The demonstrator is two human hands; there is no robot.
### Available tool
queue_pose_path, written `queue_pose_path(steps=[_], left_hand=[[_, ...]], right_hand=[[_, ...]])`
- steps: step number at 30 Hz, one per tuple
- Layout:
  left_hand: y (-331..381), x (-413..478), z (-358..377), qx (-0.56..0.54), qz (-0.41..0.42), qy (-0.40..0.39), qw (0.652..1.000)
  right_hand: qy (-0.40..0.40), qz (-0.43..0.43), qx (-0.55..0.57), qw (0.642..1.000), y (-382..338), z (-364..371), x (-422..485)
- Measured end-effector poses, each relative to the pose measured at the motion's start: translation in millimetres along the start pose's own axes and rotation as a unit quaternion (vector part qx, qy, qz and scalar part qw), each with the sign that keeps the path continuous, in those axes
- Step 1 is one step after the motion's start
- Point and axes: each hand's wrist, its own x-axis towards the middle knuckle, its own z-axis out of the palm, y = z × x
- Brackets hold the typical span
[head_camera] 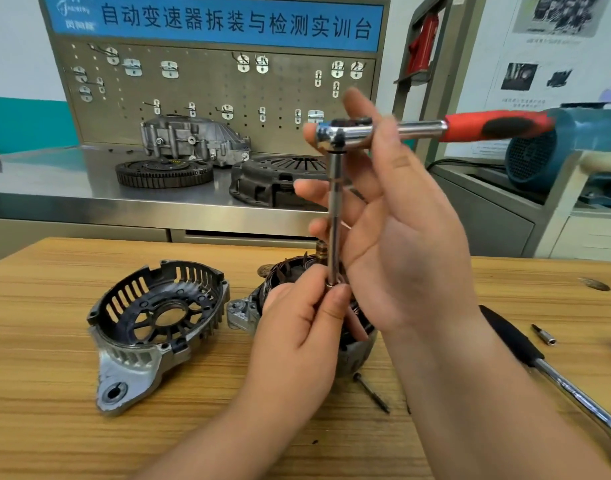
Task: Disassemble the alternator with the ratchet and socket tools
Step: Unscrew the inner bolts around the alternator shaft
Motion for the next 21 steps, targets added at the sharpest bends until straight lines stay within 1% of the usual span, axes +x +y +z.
queue_pose_path(steps=[2, 4, 6, 8, 10, 12, 14, 18, 21], left_hand=[[1, -1, 0, -0.005, -0.001, 0.003, 1.000], [1, 0, -1, -0.004, 0.000, 0.004, 1.000], [1, 1, -1, -0.013, 0.005, 0.003, 1.000], [0, 0, -1, -0.021, 0.018, -0.002, 1.000], [1, 0, -1, -0.007, 0.035, -0.008, 0.999], [2, 0, -2, 0.018, 0.052, -0.016, 0.998], [3, 1, -2, 0.037, 0.044, -0.021, 0.998], [1, 1, -3, 0.025, 0.001, -0.006, 1.000], [3, 1, -2, 0.014, -0.014, -0.004, 1.000]], right_hand=[[0.003, -0.033, -0.025, 0.999, -1, 2, 0], [-0.008, -0.038, -0.023, 0.999, -2, 3, 2], [-0.017, -0.011, -0.006, 1.000, -3, 2, 2], [-0.026, 0.041, 0.027, 0.998, -4, -1, 3], [-0.039, 0.088, 0.055, 0.994, -6, -7, 4], [-0.050, 0.104, 0.068, 0.991, -8, -11, 5], [-0.042, 0.091, 0.068, 0.993, -8, -10, 5], [-0.001, -0.005, 0.005, 1.000, -2, -2, 2], [0.004, -0.059, -0.027, 0.998, -4, -3, 2]])
